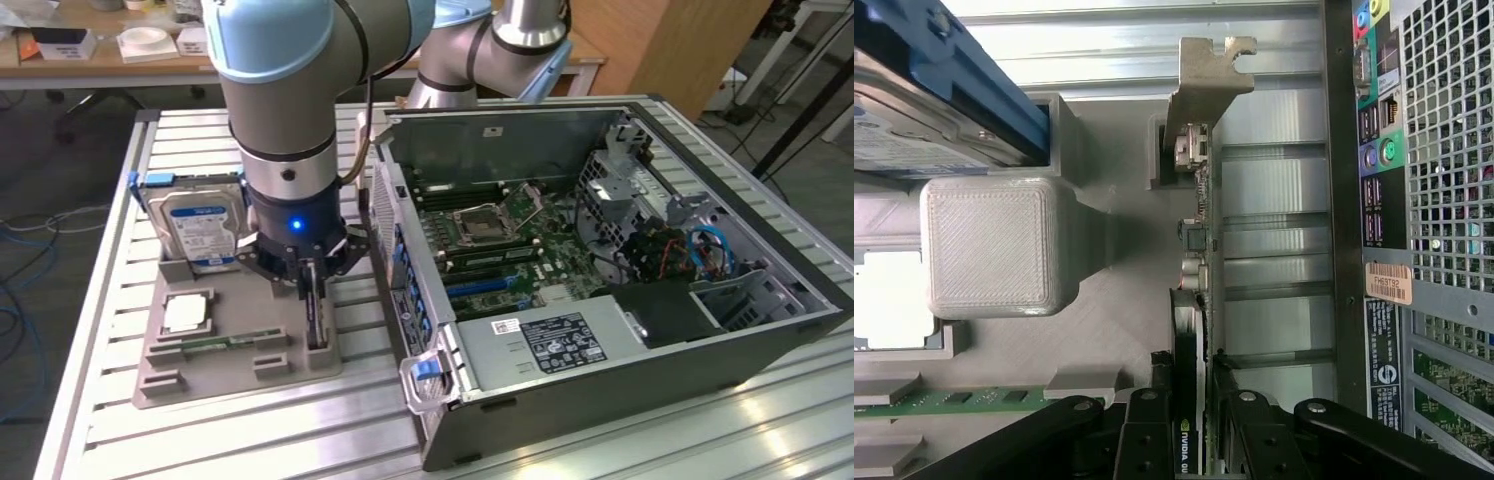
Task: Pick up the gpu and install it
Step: 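Pick up the gpu and move the gpu toward the slot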
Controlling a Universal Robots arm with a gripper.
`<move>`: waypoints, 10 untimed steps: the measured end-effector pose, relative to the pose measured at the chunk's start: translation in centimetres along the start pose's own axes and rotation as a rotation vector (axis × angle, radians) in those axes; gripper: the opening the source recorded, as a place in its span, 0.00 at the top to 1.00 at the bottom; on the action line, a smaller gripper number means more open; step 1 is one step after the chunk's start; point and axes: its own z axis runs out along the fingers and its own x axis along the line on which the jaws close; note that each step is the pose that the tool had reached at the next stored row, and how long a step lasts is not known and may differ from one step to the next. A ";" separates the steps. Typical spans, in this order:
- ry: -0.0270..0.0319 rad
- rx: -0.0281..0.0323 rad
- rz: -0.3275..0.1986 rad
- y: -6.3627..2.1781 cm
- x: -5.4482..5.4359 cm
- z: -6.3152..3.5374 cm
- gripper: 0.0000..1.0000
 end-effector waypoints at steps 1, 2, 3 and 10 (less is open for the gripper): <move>0.0000 0.0000 0.000 0.00 0.0 0.00 0.74; 0.0000 0.0000 0.000 0.00 0.0 0.00 0.74; 0.0000 -0.0001 0.000 0.00 0.0 0.00 0.74; 0.0000 -0.0001 0.000 0.00 0.0 0.00 0.74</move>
